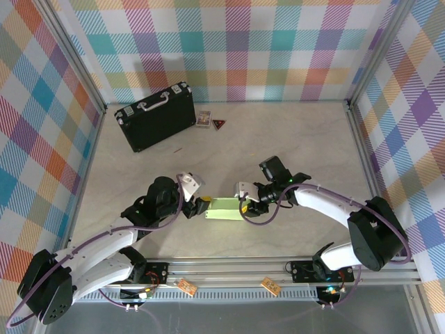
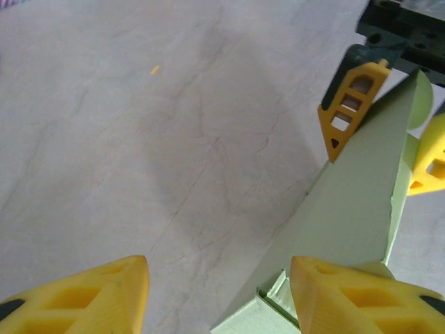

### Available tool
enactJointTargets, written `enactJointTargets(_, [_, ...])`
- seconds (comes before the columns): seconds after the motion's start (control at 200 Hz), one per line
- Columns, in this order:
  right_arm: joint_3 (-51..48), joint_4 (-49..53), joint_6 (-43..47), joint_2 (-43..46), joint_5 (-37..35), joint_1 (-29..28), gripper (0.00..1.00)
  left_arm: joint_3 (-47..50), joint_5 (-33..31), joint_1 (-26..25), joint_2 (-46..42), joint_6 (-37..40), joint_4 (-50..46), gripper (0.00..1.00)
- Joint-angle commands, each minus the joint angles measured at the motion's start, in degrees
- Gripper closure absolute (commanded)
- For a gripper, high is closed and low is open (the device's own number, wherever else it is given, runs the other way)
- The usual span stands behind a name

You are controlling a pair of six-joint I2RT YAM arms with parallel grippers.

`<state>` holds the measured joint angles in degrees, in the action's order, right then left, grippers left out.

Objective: Fold the paper box

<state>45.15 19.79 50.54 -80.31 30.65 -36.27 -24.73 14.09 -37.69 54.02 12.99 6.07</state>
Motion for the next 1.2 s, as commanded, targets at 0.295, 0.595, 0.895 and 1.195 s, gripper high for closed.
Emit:
enactJointTargets(0.295, [5.17, 3.24, 6.11, -1.66, 4.91, 0.97, 0.58, 0.18, 20.55, -2.01, 5.85, 16.94, -1.39, 0.42])
enactJointTargets(0.595, [6.19, 4.06, 5.76, -2.63, 5.05, 2.69, 0.58, -0.43, 21.21, -2.00, 6.38, 16.42, -2.64, 0.42])
enactJointTargets(0.895, [6.80, 3.95, 5.73, -3.43, 5.63, 5.09, 0.58, -2.54, 5.30, -1.84, 1.67, 17.68, -6.44, 0.38])
enactJointTargets(1.195, [9.46, 6.63, 8.87, -5.20, 2.22, 7.09, 0.58, -7.55, 6.61, 1.10, 8.37, 22.94, -9.33, 0.38])
